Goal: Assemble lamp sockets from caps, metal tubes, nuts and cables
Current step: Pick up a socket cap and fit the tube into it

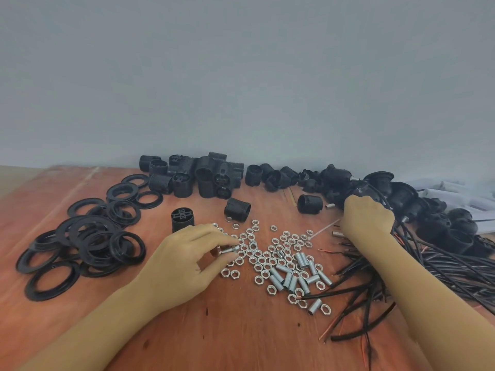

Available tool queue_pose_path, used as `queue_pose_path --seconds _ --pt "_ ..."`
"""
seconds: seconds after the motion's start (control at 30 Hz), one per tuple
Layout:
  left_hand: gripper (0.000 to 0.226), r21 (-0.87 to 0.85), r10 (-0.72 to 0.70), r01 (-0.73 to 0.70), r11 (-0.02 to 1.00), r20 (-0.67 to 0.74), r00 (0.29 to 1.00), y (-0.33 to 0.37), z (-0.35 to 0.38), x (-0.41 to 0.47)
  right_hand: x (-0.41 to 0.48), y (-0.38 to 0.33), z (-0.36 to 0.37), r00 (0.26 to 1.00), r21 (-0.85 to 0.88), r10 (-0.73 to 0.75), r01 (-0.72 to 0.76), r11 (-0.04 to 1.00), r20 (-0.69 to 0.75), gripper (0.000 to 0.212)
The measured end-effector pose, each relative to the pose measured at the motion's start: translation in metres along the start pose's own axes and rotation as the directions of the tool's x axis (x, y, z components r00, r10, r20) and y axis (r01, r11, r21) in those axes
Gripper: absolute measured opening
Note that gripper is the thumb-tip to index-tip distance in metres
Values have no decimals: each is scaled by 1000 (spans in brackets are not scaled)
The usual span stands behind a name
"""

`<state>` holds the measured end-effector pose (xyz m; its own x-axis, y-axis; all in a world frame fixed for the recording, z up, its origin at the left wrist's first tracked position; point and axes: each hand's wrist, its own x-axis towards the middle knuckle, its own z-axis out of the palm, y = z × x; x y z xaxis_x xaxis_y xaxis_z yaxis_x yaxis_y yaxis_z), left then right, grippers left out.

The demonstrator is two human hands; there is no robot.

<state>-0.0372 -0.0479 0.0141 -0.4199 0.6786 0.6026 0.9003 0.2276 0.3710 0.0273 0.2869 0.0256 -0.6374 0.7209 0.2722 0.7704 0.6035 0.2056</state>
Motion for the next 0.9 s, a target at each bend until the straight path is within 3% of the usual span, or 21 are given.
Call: queue_pose_path --seconds 0.27,0.37,0.43,0.53,0.63,0.7,0.77,0.83,0.9 --pt "28 -29 49 -49 998 -20 999 -2 5 4 -8 1 -7 999 51 2 0 999 -40 24" --pt "28 -45 56 -58 997 -32 998 -4 7 6 -14 -1 -21 995 216 -57 75 973 -86 21" --pt "26 -79 48 -52 996 -60 997 -5 9 6 -24 -7 -35 978 522 -134 199 830 -161 13" --pt "18 -165 10 -34 986 -145 989 -1 11 8 -59 -20 -61 966 889 -203 232 395 -161 14" --pt "17 -295 -128 59 954 -220 967 5 12 9 -96 -34 -65 935 997 -351 34 -76 -59 14" --pt "17 -364 -197 103 926 -231 953 7 12 10 -111 -42 -60 921 959 -390 -96 -268 -17 9" --pt "15 -392 -217 116 912 -225 950 9 13 10 -120 -49 -57 911 924 -413 -158 -349 0 15" --pt "12 -401 -216 123 908 -197 956 10 14 11 -127 -58 -53 895 928 -447 -174 -328 10 18" --pt "12 -435 -242 164 885 -130 962 10 19 10 -134 -67 -48 879 942 -477 -186 -280 32 5"
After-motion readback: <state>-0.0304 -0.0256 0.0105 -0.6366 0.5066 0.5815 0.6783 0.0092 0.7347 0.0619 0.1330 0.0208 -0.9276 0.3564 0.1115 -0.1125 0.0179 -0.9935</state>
